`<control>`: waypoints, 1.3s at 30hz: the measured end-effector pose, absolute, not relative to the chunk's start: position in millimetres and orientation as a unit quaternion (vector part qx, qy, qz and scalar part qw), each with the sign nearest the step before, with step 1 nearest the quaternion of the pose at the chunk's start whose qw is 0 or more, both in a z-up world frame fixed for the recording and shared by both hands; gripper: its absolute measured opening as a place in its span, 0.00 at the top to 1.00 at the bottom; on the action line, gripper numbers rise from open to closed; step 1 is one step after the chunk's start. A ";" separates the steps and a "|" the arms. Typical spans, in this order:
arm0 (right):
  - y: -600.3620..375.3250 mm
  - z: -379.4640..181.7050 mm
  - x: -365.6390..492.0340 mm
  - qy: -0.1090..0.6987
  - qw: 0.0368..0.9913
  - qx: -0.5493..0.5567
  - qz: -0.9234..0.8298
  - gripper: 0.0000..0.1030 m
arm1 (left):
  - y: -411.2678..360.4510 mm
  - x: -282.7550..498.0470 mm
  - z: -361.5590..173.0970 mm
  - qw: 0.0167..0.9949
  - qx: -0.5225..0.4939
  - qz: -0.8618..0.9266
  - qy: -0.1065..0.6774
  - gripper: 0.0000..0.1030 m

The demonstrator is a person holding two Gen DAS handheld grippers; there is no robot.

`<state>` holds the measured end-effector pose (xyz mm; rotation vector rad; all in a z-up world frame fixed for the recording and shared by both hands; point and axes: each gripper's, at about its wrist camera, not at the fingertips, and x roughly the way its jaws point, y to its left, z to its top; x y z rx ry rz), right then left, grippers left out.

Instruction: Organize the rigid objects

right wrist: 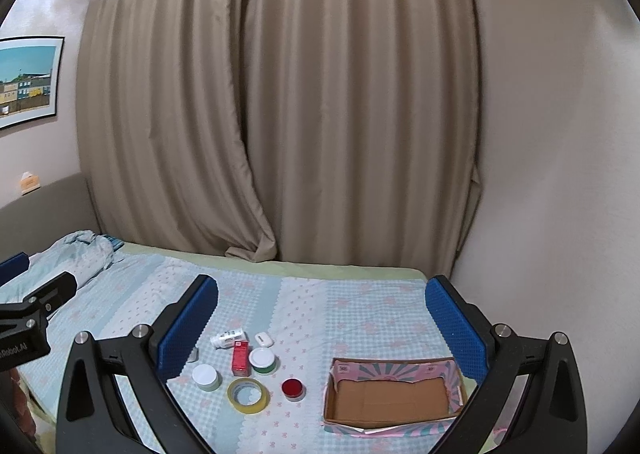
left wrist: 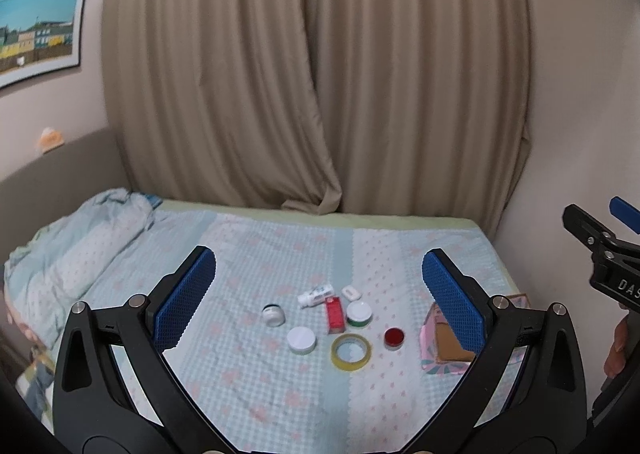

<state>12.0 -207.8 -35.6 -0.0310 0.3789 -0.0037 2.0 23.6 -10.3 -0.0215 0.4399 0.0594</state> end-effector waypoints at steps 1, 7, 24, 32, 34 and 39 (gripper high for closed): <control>-206.1 -38.3 14.1 0.189 0.982 -0.017 0.002 0.00 | 28.5 5.8 -15.1 0.974 -0.011 0.036 0.225 0.00; -188.2 -72.0 40.8 0.239 0.971 -0.017 0.009 0.00 | 70.0 46.3 -53.3 0.957 -0.035 0.043 0.284 0.00; -102.7 -237.6 154.2 0.425 0.904 0.039 -0.032 0.00 | 184.0 261.3 -242.7 0.877 -0.057 -0.005 0.478 0.01; -80.6 -339.8 197.1 0.495 0.863 0.066 -0.076 0.00 | 193.0 337.7 -359.6 0.822 -0.068 -0.006 0.566 0.01; -76.3 -365.2 205.6 0.520 0.847 0.077 -0.078 0.00 | 191.5 348.6 -382.4 0.808 -0.075 -0.005 0.584 0.01; -64.9 -424.0 222.8 0.575 0.811 0.071 -0.085 0.00 | 186.5 375.4 -438.0 0.780 -0.073 -0.002 0.622 0.01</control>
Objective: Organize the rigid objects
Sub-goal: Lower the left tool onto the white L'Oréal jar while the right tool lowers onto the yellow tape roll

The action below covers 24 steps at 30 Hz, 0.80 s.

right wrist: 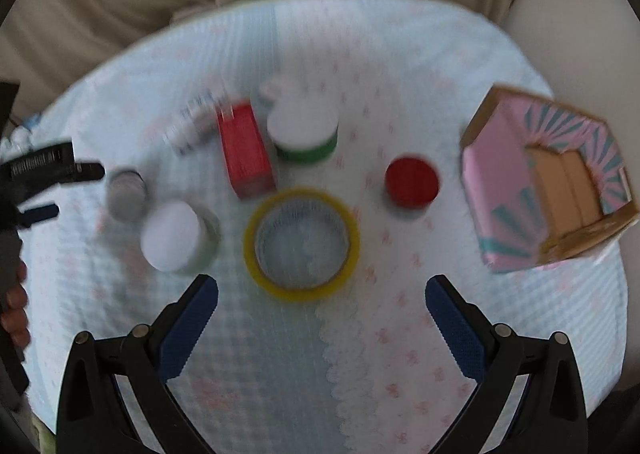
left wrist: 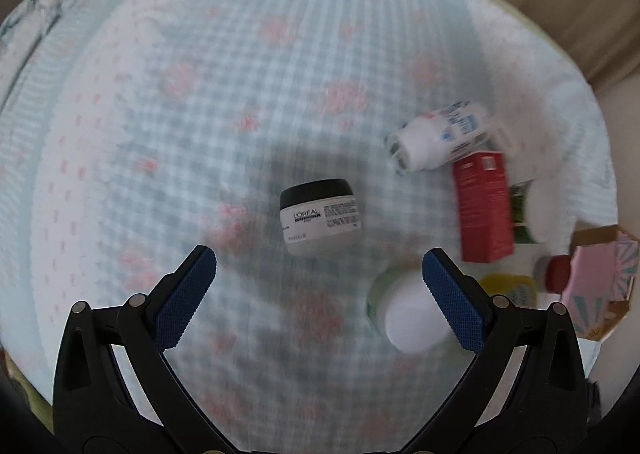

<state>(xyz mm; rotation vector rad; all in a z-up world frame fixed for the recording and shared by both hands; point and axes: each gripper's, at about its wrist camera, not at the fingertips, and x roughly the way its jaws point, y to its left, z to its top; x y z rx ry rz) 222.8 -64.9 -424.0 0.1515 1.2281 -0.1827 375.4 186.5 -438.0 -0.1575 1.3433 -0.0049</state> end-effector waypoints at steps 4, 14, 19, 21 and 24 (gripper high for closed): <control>-57.4 -469.3 240.0 0.613 0.783 0.067 -0.082 0.00 | 184.4 391.7 -466.8 0.766 -0.075 0.003 0.639 0.04; -63.7 -521.3 279.1 0.645 0.753 0.097 -0.086 0.00 | 188.9 409.3 -511.0 0.739 -0.099 0.016 0.666 0.18; -66.9 -532.9 293.9 0.663 0.737 0.096 -0.088 0.00 | 188.9 413.2 -520.3 0.732 -0.105 0.007 0.673 0.44; -64.6 -538.9 304.7 0.668 0.735 0.083 -0.089 0.06 | 188.8 416.9 -521.9 0.731 -0.105 0.003 0.674 0.46; -66.6 -544.8 309.5 0.674 0.728 0.086 -0.091 0.06 | 188.9 419.3 -522.3 0.733 -0.104 0.002 0.672 0.47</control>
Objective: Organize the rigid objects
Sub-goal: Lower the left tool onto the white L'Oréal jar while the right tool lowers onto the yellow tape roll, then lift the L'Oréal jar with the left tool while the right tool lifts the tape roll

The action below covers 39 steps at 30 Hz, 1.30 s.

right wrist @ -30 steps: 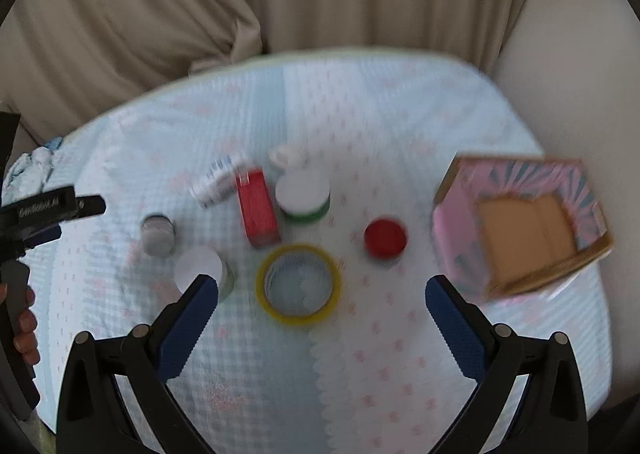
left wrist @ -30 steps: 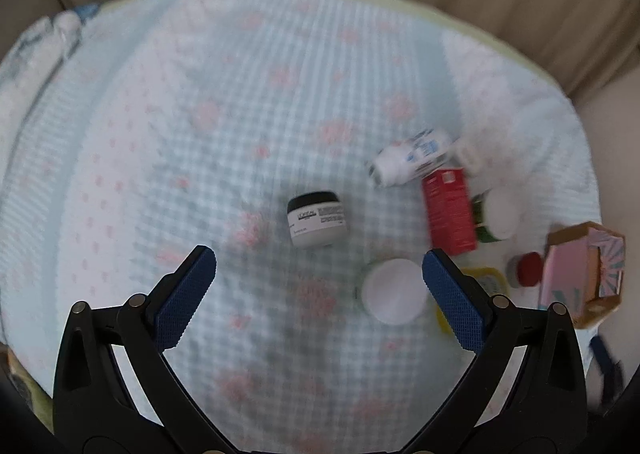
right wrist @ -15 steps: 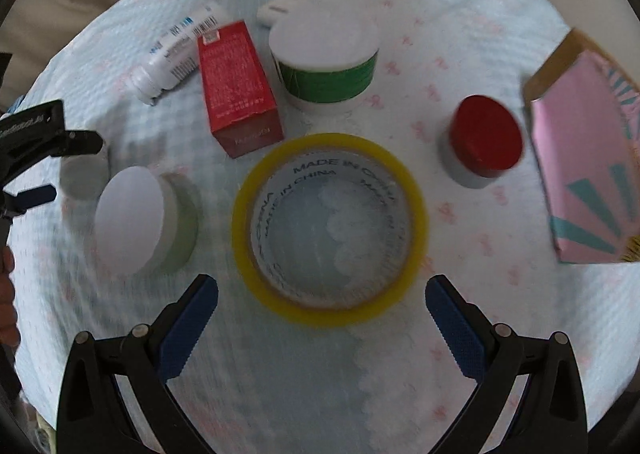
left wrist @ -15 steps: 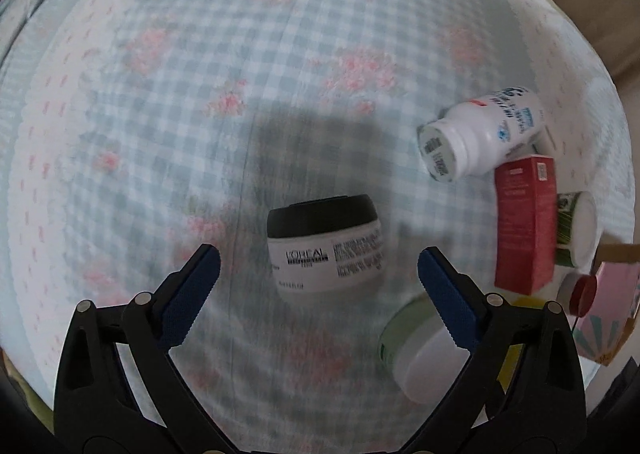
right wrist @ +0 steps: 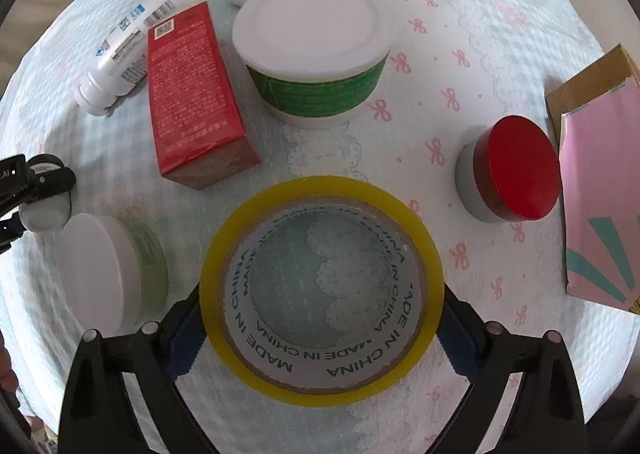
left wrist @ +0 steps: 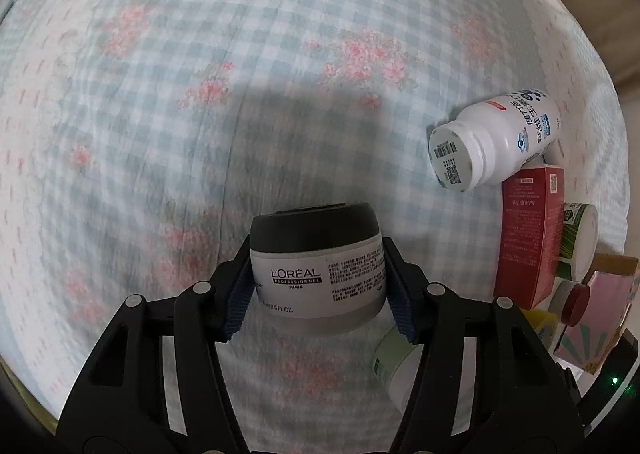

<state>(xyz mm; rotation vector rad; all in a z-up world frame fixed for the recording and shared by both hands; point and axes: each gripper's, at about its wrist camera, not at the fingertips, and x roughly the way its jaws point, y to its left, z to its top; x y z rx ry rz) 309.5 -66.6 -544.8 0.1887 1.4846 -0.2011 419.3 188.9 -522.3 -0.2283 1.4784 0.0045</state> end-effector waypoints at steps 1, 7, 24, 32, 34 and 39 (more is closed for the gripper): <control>-65.9 -546.8 310.1 0.673 0.729 0.083 -0.091 0.06 | 188.5 419.1 -522.6 0.735 -0.103 0.003 0.671 0.47; -60.3 -542.1 305.1 0.669 0.733 0.081 -0.093 0.07 | 183.0 423.0 -505.8 0.748 -0.088 0.003 0.658 0.47; -68.4 -416.3 258.1 0.591 0.797 0.099 -0.075 0.07 | 161.3 364.7 -360.3 0.817 -0.058 -0.051 0.571 0.47; -80.9 -309.9 231.6 0.555 0.828 0.071 -0.042 0.07 | 130.5 319.6 -273.3 0.841 -0.045 -0.092 0.530 0.47; -89.5 -294.1 223.2 0.548 0.833 0.075 -0.037 0.07 | 113.3 307.7 -256.3 0.845 -0.042 -0.103 0.522 0.47; -127.7 -250.1 212.5 0.527 0.845 0.085 -0.028 0.07 | 60.5 285.2 -219.6 0.854 -0.041 -0.125 0.504 0.47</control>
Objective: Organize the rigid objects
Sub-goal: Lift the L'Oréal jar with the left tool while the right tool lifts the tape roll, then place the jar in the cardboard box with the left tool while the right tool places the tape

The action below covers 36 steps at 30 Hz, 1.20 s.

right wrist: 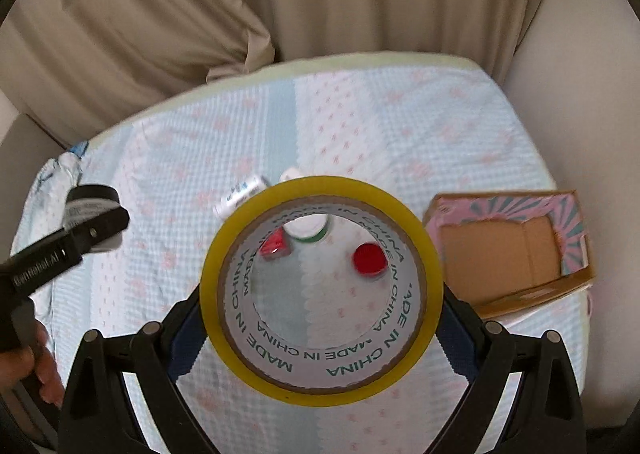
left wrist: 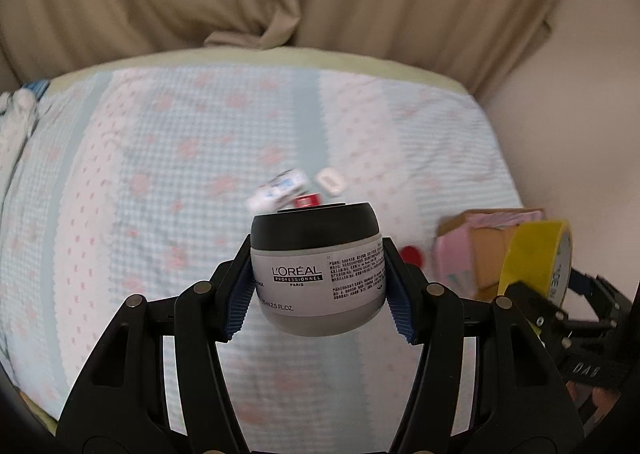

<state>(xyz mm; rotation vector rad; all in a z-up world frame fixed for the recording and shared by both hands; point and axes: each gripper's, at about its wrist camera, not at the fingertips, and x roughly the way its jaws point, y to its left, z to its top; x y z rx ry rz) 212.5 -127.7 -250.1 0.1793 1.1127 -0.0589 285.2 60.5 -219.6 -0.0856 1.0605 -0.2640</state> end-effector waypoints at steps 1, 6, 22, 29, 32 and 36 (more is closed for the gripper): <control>-139.9 -240.8 210.2 0.522 0.849 0.083 -0.025 0.07 | 48.8 281.5 -213.5 0.855 -0.042 -0.128 0.501 0.47; -203.3 -211.4 202.3 0.505 0.861 0.063 -0.013 0.07 | -21.8 265.9 -186.9 0.861 -0.049 -0.134 0.488 0.47; -430.0 -226.6 220.5 0.528 0.849 -0.025 -0.005 0.07 | -284.9 273.4 -216.2 0.829 -0.027 -0.191 0.525 0.47; -471.9 -294.2 229.2 0.576 0.815 -0.068 0.018 0.07 | -354.5 284.4 -284.6 0.788 0.014 -0.199 0.582 0.47; -479.9 -326.5 233.2 0.597 0.798 -0.079 0.028 0.07 | -367.5 291.2 -320.8 0.772 0.040 -0.193 0.604 0.47; -480.0 -369.5 239.7 0.618 0.780 -0.085 0.057 0.07 | -373.6 300.6 -368.6 0.747 0.061 -0.176 0.638 0.47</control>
